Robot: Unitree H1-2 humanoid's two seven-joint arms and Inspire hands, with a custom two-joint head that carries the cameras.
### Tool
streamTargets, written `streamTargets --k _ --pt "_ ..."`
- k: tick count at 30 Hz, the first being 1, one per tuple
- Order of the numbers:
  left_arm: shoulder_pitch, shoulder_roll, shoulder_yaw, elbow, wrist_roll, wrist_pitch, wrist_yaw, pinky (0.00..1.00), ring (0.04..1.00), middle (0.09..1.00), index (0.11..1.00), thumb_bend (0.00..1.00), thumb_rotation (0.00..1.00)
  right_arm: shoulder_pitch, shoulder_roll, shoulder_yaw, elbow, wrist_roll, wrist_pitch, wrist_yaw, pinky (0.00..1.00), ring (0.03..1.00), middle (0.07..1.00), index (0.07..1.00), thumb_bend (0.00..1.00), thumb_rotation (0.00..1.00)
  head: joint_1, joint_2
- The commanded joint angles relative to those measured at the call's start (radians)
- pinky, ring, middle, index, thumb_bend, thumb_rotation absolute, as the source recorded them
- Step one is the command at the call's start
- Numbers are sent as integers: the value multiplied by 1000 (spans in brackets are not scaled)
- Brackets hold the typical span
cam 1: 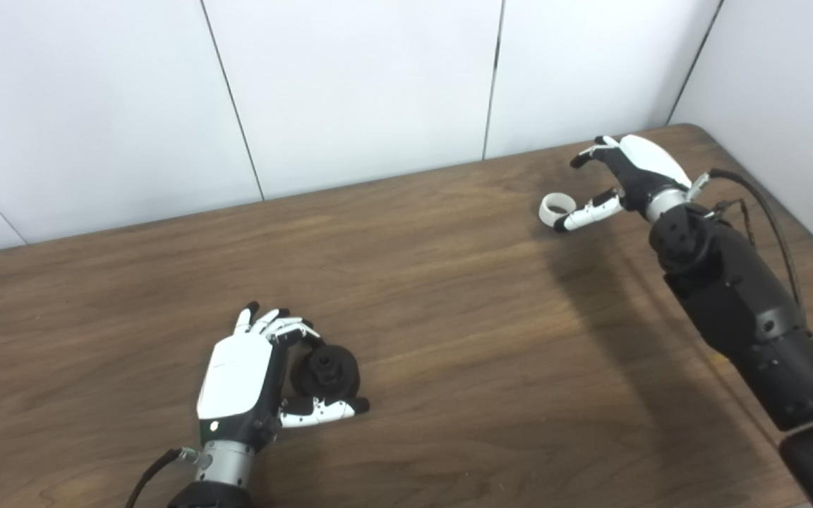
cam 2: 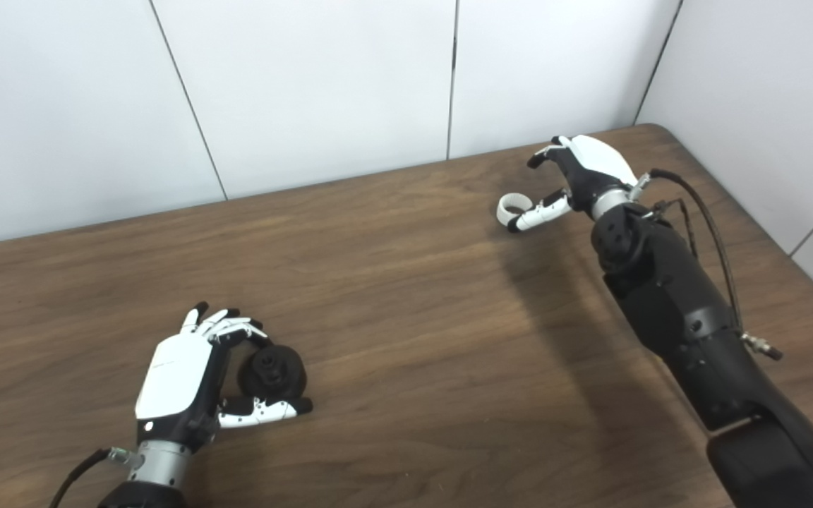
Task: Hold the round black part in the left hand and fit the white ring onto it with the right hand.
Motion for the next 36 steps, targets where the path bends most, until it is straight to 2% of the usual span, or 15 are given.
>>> streamTargets --k 1,7,13,19,36 --pt "6 15 3 -12 9 4 -15 1000 875 747 482 525 50 -60 -2 -27 -3 -26 3 -2 1000 1000 981 767 906 301 -1 1" --pt "16 13 2 -24 11 8 -27 1000 871 748 482 525 50 -71 8 -15 26 -28 3 2 1000 1000 983 754 903 313 4 6" --pt "21 15 3 -18 9 -1 -18 1000 870 747 482 525 50 -104 22 1 64 -87 4 49 1000 1000 972 731 897 312 4 10" --pt "25 10 1 -21 11 1 -22 1000 869 745 482 525 50 -132 30 4 90 -101 3 71 1000 1000 956 694 889 288 3 12" --pt "35 1 1 -36 13 18 -37 1000 881 753 482 525 50 -151 18 36 117 -120 2 84 1000 1000 932 650 869 255 5 17"
